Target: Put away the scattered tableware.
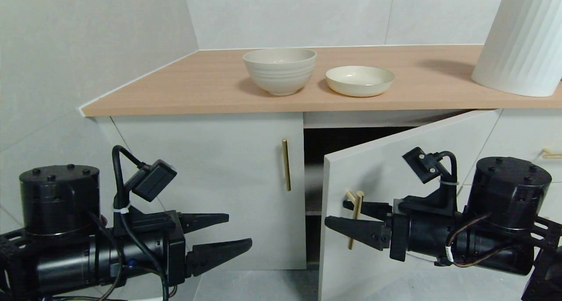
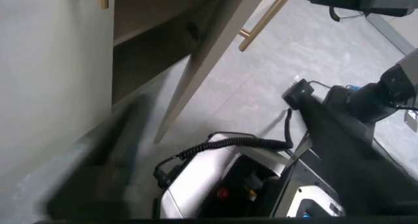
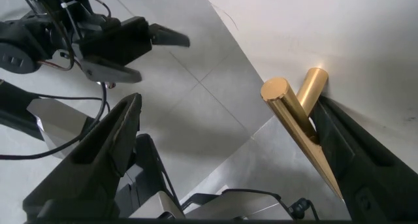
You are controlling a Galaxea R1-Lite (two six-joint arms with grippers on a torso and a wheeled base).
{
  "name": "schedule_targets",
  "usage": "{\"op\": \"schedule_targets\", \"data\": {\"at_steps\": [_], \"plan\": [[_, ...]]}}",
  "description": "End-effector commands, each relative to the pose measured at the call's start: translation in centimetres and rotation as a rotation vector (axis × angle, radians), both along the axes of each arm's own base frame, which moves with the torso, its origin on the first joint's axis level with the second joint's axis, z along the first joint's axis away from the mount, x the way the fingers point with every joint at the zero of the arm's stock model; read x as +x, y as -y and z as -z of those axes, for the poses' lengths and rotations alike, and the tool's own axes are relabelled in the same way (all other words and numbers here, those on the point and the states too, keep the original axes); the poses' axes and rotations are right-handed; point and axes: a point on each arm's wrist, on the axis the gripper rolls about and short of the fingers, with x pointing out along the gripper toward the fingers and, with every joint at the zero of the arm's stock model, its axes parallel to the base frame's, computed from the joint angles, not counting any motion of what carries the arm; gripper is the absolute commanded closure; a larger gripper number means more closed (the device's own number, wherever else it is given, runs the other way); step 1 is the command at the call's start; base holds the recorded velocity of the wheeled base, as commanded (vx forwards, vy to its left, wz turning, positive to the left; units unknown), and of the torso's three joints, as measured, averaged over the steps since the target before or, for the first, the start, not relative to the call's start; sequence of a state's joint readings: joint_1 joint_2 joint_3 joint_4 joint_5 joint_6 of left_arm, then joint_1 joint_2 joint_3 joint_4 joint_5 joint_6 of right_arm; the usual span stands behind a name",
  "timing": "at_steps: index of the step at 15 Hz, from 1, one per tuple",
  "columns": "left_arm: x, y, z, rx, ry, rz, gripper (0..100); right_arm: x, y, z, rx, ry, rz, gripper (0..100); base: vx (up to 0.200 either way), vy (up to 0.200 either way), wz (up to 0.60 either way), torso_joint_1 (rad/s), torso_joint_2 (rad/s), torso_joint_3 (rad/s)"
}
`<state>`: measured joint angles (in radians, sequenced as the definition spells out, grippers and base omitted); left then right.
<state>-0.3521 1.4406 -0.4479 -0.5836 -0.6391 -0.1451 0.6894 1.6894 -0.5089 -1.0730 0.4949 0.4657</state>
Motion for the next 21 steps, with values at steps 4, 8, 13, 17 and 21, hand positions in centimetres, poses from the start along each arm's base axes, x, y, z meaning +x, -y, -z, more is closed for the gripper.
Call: {"op": "schedule_targets", "data": {"at_steps": [4, 8, 13, 17, 21], "plan": [[0.0, 0.3, -0.1, -0.003, 0.006, 0.015, 100, 0.1, -0.1, 0.3, -0.007, -0.01, -0.001, 0, 0.0, 0.0, 0.0, 0.0, 0.0, 0.0], [0.1, 1.6, -0.4, -0.007, 0.011, 0.066, 100, 0.1, -0.1, 0.3, -0.008, -0.009, -0.002, 0, 0.0, 0.0, 0.0, 0.0, 0.0, 0.0], [4.6, 5.0, -0.2, -0.046, 0.064, 0.105, 100, 0.1, -0.1, 0.3, -0.007, -0.009, 0.0, 0, 0.0, 0.0, 0.0, 0.0, 0.0, 0.0], [6.8, 8.6, 1.7, -0.163, 0.079, 0.139, 100, 0.2, -0.1, 0.1, -0.002, -0.003, 0.005, 0, 0.0, 0.0, 0.0, 0.0, 0.0, 0.0], [7.9, 11.5, 5.5, -0.202, 0.149, 0.084, 100, 0.2, 0.0, -0.1, 0.003, 0.003, 0.009, 0, 0.0, 0.0, 0.0, 0.0, 0.0, 0.0]]}}
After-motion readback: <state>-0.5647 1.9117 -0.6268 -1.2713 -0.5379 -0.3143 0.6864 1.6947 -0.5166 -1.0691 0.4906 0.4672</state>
